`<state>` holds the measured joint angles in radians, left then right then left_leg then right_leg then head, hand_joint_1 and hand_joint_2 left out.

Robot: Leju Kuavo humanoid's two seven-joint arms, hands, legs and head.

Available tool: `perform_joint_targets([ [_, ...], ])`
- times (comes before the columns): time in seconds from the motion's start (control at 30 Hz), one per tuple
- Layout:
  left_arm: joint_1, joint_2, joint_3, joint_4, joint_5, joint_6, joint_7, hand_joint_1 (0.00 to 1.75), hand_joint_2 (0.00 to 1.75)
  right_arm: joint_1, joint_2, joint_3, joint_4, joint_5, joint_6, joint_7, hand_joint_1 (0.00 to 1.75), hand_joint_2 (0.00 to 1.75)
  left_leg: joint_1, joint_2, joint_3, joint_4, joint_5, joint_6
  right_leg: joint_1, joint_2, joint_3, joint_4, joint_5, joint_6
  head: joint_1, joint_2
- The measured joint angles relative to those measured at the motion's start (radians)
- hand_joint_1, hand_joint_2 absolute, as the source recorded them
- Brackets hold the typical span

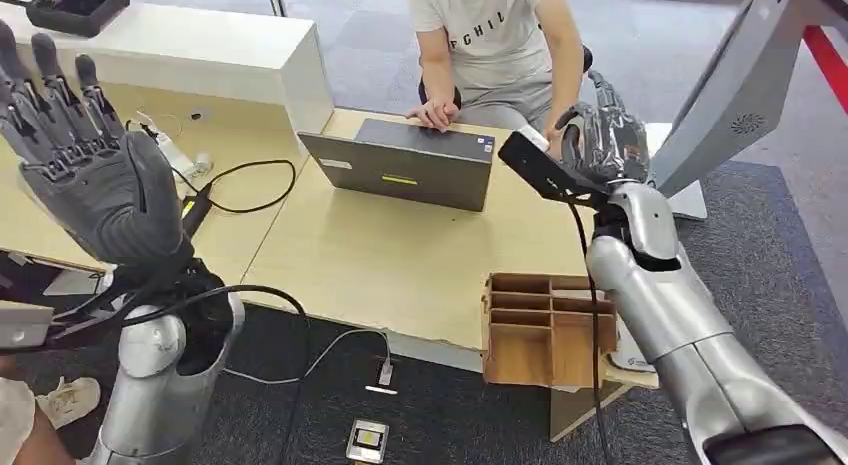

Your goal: Pass the card to the sensor for recognition and then transmit it.

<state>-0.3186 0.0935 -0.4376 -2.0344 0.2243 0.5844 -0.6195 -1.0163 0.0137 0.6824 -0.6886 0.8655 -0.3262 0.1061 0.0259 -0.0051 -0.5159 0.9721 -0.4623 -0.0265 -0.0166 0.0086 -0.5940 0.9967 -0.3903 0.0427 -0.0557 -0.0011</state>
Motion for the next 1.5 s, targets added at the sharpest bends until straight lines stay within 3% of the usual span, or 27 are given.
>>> perform_joint_targets([
  [0.37, -0.010, -0.015, -0.001, 0.027, 0.002, -0.002, -0.003, 0.00, 1.75, -0.023, 0.040, 0.038, 0.134, 0.014, 0.024, 0.003, 1.75, 1.75, 0.000, 0.000, 0.000, 0.000, 0.000, 0.000, 0.000, 0.000, 0.000, 0.000, 0.000, 0.000, 0.000, 0.000],
  [1.0, -0.010, -0.021, -0.001, 0.047, 0.003, -0.002, -0.005, 0.00, 1.75, -0.025, 0.055, 0.061, 0.208, 0.017, 0.033, 0.006, 1.75, 1.75, 0.000, 0.000, 0.000, 0.000, 0.000, 0.000, 0.000, 0.000, 0.000, 0.000, 0.000, 0.000, 0.000, 0.000],
  [1.03, -0.010, -0.022, 0.000, 0.047, 0.003, -0.002, -0.005, 0.00, 1.75, -0.025, 0.056, 0.062, 0.211, 0.018, 0.033, 0.008, 0.45, 1.75, 0.000, 0.000, 0.000, 0.000, 0.000, 0.000, 0.000, 0.000, 0.000, 0.000, 0.000, 0.000, 0.000, 0.000],
  [1.07, -0.010, -0.023, 0.000, 0.047, 0.003, -0.002, -0.005, 0.00, 1.75, -0.025, 0.056, 0.063, 0.214, 0.020, 0.033, 0.009, 0.00, 1.75, 0.000, 0.000, 0.000, 0.000, 0.000, 0.000, 0.000, 0.000, 0.000, 0.000, 0.000, 0.000, 0.000, 0.000],
  [1.3, -0.010, -0.026, 0.011, 0.047, 0.002, -0.002, -0.003, 0.00, 1.75, -0.026, 0.062, 0.071, 0.233, 0.039, 0.045, 0.039, 0.00, 1.75, 0.000, 0.000, 0.000, 0.000, 0.000, 0.000, 0.000, 0.000, 0.000, 0.000, 0.000, 0.000, 0.000, 0.000],
  [1.5, -0.010, -0.028, 0.019, 0.049, -0.004, -0.005, -0.003, 0.00, 1.75, -0.036, 0.060, 0.076, 0.242, 0.042, 0.009, 0.018, 0.00, 1.75, 0.000, 0.000, 0.000, 0.000, 0.000, 0.000, 0.000, 0.000, 0.000, 0.000, 0.000, 0.000, 0.000, 0.000],
])
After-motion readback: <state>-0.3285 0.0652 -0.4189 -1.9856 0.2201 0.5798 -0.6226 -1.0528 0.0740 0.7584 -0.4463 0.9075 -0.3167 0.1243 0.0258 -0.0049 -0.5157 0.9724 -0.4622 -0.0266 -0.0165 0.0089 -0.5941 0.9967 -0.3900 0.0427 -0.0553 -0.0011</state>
